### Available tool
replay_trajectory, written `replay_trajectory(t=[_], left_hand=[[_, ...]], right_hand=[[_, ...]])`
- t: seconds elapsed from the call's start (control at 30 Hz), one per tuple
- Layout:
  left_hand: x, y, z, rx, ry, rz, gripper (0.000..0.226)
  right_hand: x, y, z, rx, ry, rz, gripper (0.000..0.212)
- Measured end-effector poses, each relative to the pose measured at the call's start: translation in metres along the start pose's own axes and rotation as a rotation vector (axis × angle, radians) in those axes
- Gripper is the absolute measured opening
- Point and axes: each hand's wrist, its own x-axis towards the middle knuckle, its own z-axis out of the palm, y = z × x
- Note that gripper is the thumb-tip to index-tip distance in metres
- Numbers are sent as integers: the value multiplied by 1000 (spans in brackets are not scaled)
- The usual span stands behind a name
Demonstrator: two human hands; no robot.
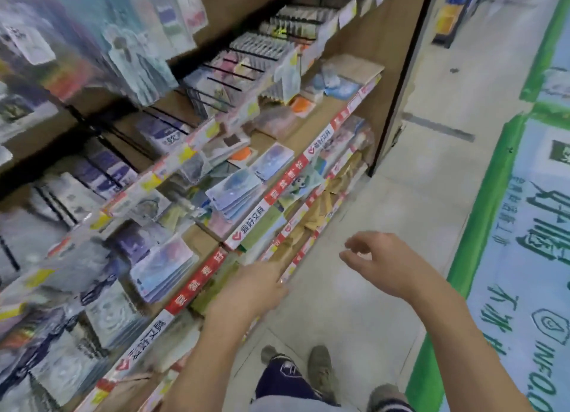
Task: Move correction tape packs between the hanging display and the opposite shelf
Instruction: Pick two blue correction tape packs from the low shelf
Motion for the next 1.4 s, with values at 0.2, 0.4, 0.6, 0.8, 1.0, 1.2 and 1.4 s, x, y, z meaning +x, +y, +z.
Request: replay_trajectory(t=[0.2,0.4,0.6,0.8,1.0,1.2,1.4], left_hand=[[78,59,-48,95,-13,-1,43],[142,129,-96,69,65,-62,42],[176,174,-165,-38,315,-179,37],[170,168,-180,-167,479,-400,40],[177,138,-174,-203,294,-596,46],[223,112,-193,-361,302,-579,37],[272,94,-217,-371,336,-480,44]], right_hand=[[58,60,-52,-27,-51,21,37],[127,115,-114,-112,-131,-26,39],[194,140,-176,-207,-312,-131,47],[258,135,-206,-146,-397,-245,54],[318,117,-211,-155,-439,-274,51],[348,84,-218,-262,-444,-355,49],[387,61,-211,-318,-445,-374,43]])
